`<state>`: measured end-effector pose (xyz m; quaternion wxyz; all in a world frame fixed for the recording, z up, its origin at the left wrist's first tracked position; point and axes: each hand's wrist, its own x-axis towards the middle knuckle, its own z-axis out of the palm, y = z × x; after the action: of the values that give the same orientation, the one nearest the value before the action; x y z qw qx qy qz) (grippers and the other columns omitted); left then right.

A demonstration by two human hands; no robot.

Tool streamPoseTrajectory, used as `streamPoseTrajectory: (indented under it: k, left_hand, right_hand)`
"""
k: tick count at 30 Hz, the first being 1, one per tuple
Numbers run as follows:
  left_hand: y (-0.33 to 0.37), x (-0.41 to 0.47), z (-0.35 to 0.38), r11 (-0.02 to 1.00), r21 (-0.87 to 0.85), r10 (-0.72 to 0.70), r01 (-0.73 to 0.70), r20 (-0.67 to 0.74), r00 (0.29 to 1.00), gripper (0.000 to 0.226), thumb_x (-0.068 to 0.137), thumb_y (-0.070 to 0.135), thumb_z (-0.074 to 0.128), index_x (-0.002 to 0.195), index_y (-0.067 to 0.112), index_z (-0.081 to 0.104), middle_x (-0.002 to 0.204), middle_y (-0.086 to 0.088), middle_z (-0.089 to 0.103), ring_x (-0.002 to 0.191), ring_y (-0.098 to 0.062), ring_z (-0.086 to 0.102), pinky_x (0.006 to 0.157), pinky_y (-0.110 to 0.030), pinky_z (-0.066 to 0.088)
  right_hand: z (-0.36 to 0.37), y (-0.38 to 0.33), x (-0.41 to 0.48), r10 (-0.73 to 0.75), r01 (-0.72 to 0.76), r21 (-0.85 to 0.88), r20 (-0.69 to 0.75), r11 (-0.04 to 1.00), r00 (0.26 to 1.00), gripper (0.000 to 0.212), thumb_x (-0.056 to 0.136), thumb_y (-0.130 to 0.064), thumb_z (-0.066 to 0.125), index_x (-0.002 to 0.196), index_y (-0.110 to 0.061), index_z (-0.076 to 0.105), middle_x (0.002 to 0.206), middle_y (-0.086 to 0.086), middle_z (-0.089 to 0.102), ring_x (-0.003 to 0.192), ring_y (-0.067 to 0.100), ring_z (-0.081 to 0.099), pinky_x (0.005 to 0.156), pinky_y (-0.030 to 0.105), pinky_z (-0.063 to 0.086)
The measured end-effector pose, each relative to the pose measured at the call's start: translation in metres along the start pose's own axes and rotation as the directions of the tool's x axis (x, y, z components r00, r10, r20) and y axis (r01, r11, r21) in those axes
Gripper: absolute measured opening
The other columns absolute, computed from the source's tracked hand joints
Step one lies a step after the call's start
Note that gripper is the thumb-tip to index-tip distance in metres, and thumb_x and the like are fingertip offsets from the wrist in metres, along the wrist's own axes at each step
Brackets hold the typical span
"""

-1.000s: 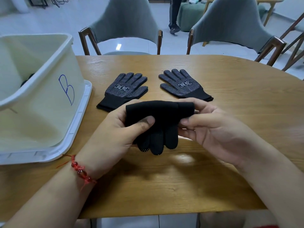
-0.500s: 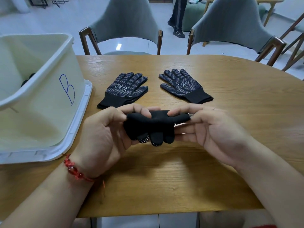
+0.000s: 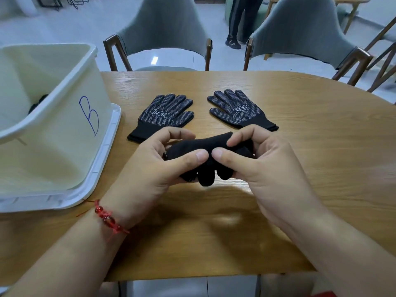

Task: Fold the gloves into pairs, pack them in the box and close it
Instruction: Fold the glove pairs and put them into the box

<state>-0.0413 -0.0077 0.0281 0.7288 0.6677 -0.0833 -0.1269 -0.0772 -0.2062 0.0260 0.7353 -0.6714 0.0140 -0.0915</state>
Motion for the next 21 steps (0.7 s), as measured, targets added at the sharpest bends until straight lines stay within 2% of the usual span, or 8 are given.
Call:
streamPoseTrajectory:
  k: [3,6,9,13,16,19,21]
  left_hand:
    - [0.005,-0.004,-0.001,0.999,0.012,0.047,-0.047,0.020,0.999,0.044,0.078,0.012,0.090,0.118,0.013,0.072,0.109,-0.018,0.074,0.098,-0.037,0.077,0.079,-0.041,0.064]
    - [0.010,-0.006,-0.003,0.992,-0.007,0.126,-0.127,-0.057,0.990,0.036,0.083,0.015,0.079,0.118,0.008,0.074,0.106,-0.023,0.075,0.093,-0.040,0.077,0.076,-0.041,0.064]
    - [0.017,-0.008,-0.006,0.984,0.013,0.179,-0.179,-0.129,0.975,0.031,0.087,0.016,0.076,0.116,0.005,0.075,0.099,-0.026,0.076,0.084,-0.042,0.076,0.073,-0.039,0.064]
    - [0.031,-0.019,-0.009,0.959,0.087,0.281,-0.269,-0.184,0.942,0.021,0.090,0.017,0.075,0.108,0.007,0.077,0.088,-0.020,0.078,0.076,-0.039,0.077,0.069,-0.034,0.064]
    - [0.045,-0.031,-0.010,0.930,0.127,0.362,-0.344,-0.167,0.917,0.012,0.092,0.013,0.074,0.103,0.012,0.077,0.083,-0.015,0.078,0.071,-0.033,0.076,0.067,-0.030,0.063]
    - [0.059,-0.044,-0.016,0.901,0.146,0.429,-0.410,-0.150,0.891,0.015,0.091,0.011,0.072,0.103,0.019,0.077,0.086,-0.007,0.079,0.073,-0.023,0.077,0.067,-0.024,0.062]
    - [0.068,-0.053,-0.021,0.886,0.157,0.459,-0.437,-0.155,0.875,0.017,0.092,0.008,0.071,0.107,0.016,0.075,0.089,-0.005,0.080,0.076,-0.019,0.077,0.068,-0.021,0.061]
  right_hand:
    - [0.002,-0.002,0.001,-0.044,0.044,-0.013,-0.029,0.999,0.999,0.031,0.082,-0.008,0.091,0.093,-0.022,0.066,0.090,0.010,0.076,0.078,0.029,0.072,0.081,0.065,0.059]
    - [0.008,-0.005,0.004,-0.085,0.085,-0.045,-0.016,0.995,0.996,0.041,0.080,-0.016,0.092,0.109,-0.024,0.063,0.096,0.008,0.077,0.083,0.030,0.075,0.082,0.059,0.062]
    - [0.016,-0.011,0.008,-0.107,0.109,-0.052,0.040,0.993,0.994,0.049,0.086,-0.012,0.090,0.126,-0.026,0.066,0.101,0.010,0.077,0.088,0.031,0.076,0.087,0.060,0.063]
    - [0.028,-0.024,0.011,-0.158,0.168,-0.077,0.128,0.983,0.979,0.029,0.089,-0.013,0.087,0.115,-0.021,0.078,0.098,0.011,0.078,0.080,0.032,0.074,0.085,0.056,0.062]
    - [0.036,-0.034,0.012,-0.190,0.199,-0.056,0.140,0.978,0.972,0.025,0.088,-0.012,0.087,0.112,-0.018,0.080,0.094,0.010,0.078,0.074,0.031,0.072,0.078,0.049,0.060]
    - [0.047,-0.045,0.011,-0.228,0.236,-0.034,0.154,0.971,0.961,0.024,0.088,-0.012,0.087,0.111,-0.016,0.081,0.093,0.010,0.078,0.073,0.030,0.071,0.078,0.046,0.058]
    - [0.055,-0.053,0.009,-0.255,0.262,-0.015,0.176,0.965,0.951,0.025,0.088,-0.011,0.086,0.112,-0.014,0.080,0.088,0.010,0.077,0.070,0.031,0.070,0.075,0.042,0.057]
